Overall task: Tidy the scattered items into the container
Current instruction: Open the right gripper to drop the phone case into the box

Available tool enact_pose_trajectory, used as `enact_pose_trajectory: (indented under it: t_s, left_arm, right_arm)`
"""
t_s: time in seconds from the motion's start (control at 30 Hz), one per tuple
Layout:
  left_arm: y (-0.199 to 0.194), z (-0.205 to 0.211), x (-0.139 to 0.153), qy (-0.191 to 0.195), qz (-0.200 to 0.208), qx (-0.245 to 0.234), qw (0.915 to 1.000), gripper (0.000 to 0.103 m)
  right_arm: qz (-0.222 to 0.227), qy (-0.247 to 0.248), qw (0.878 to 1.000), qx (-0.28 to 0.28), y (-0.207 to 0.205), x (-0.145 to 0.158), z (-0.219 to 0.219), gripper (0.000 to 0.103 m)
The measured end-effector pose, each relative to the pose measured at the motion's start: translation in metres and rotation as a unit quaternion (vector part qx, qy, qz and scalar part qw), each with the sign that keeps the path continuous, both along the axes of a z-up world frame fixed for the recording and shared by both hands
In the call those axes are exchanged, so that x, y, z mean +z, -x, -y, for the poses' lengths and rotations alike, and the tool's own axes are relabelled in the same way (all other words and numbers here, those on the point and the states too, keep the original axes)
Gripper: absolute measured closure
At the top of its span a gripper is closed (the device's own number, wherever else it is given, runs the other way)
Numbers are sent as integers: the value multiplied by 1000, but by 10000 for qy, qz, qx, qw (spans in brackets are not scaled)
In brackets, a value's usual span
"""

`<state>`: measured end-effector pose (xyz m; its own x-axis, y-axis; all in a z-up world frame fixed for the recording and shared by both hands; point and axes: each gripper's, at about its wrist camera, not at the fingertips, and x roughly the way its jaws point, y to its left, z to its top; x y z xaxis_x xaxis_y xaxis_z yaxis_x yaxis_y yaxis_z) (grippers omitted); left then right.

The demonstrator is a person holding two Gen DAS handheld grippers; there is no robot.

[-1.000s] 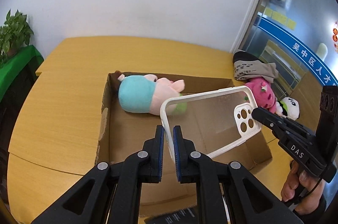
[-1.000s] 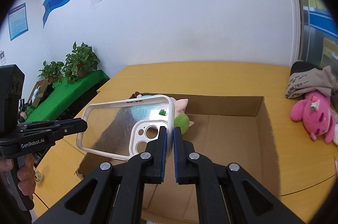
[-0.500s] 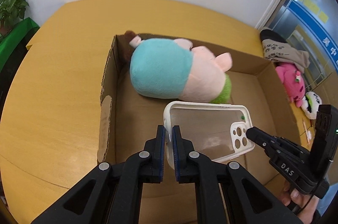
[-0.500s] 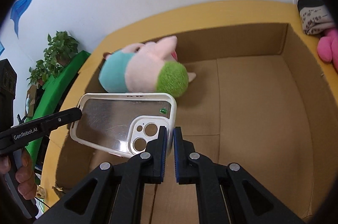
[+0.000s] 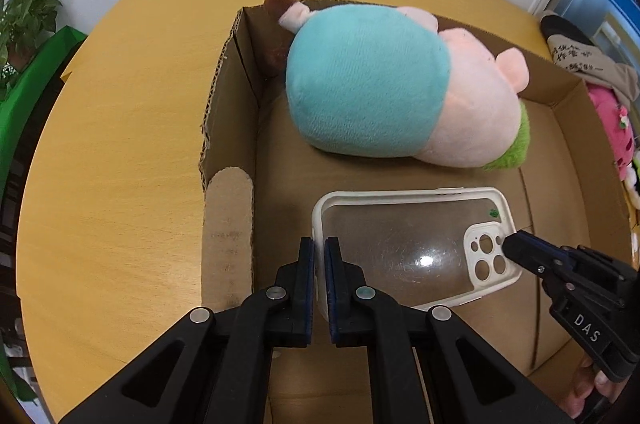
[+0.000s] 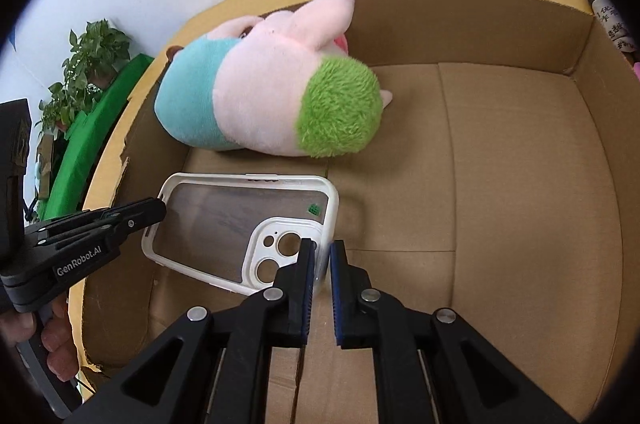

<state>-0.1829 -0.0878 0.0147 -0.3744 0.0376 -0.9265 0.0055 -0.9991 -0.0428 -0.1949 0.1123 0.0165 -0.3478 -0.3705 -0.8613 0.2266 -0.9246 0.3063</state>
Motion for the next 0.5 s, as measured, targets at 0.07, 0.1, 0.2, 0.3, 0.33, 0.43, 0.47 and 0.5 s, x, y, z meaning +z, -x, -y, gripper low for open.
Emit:
enact_pose_trajectory:
  t_s: [0.07, 0.1, 0.2, 0.3, 0.33, 0.43, 0.47, 0.5]
  left_arm:
    - [0, -3, -4, 108, 59, -16, 9999, 99]
    - [0, -5, -7, 166, 90, -24, 9998, 99]
    - [0, -7, -12, 248, 129, -19, 9996, 99]
    - [-3, -6, -11, 245, 97, -4, 9997, 99]
    - [-4, -5, -10, 227, 89, 0, 9997, 99]
    - [-8, -3, -6, 169, 7, 22, 9999, 99]
    - [-10, -2, -3, 116, -49, 32, 9999, 99]
    - [-13, -1, 1, 56, -99, 33, 9999, 95]
  right_arm:
    - [133, 44, 9999, -3, 2, -4, -2, 94]
    - [219, 67, 9997, -3, 3, -7, -2, 93]
    - [454, 204, 9988, -16, 7, -14, -4, 90]
    - [525, 378, 9979, 16, 9, -16, -3, 72]
    - [522, 357, 9980, 35, 8, -15, -1, 57]
    - [413, 344, 9985, 104, 5, -10, 2, 46]
    - [360, 327, 9988, 98, 4, -8, 1, 42]
    - [295, 286, 9991, 93, 2, -5, 1, 39]
